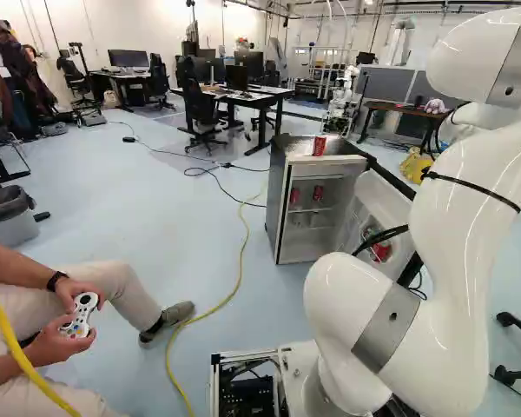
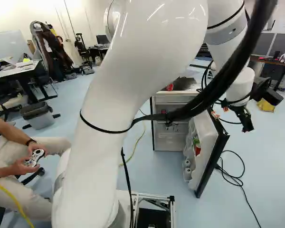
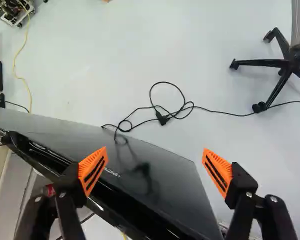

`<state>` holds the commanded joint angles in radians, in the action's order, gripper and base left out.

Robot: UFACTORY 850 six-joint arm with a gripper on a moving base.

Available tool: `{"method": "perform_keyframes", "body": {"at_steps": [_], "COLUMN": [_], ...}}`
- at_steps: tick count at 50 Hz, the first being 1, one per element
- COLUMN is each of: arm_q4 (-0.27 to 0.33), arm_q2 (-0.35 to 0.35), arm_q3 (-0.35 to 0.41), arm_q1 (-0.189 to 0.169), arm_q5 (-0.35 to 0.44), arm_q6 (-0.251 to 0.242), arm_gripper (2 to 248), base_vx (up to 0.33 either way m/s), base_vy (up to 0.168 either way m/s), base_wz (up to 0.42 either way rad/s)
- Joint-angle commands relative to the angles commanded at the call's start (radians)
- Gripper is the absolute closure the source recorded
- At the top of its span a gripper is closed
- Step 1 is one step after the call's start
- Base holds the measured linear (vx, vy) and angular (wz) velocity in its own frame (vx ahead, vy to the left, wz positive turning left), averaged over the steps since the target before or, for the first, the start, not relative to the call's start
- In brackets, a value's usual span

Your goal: Grab a drink from the fridge

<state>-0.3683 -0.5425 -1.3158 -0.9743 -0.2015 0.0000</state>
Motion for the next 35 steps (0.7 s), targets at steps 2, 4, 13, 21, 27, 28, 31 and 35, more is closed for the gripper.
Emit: {"method": "perform_keyframes", "body": {"at_steps": [2, 4, 13, 21, 27, 28, 31, 35], "arm_q4": [0.0, 0.0, 0.0, 0.0, 0.0, 0.0, 0.0, 0.0], "arm_q2": [0.0, 0.0, 0.0, 0.002, 0.006, 0.007, 0.01, 0.015], "arm_q3": [0.0, 0.0, 0.0, 0.003, 0.009, 0.01, 0.014, 0.02], "arm_q1": [0.0, 0.0, 0.0, 0.0, 0.001, 0.001, 0.002, 0.003], "arm_q5": [-0.002, -0.004, -0.013, -0.025, -0.036, -0.038, -0.042, -0.049], "arm_q6": [0.0, 0.0, 0.0, 0.0, 0.0, 0.0, 0.0, 0.0], "arm_gripper": [3, 3, 3, 3, 3, 3, 3, 3], "base_vx": [0.0, 0.0, 0.0, 0.0, 0.0, 0.0, 0.0, 0.0], "base_vy": [0.0, 0.0, 0.0, 0.0, 0.0, 0.0, 0.0, 0.0], "base_wz": [0.0, 0.0, 0.0, 0.0, 0.0, 0.0, 0.0, 0.0]}}
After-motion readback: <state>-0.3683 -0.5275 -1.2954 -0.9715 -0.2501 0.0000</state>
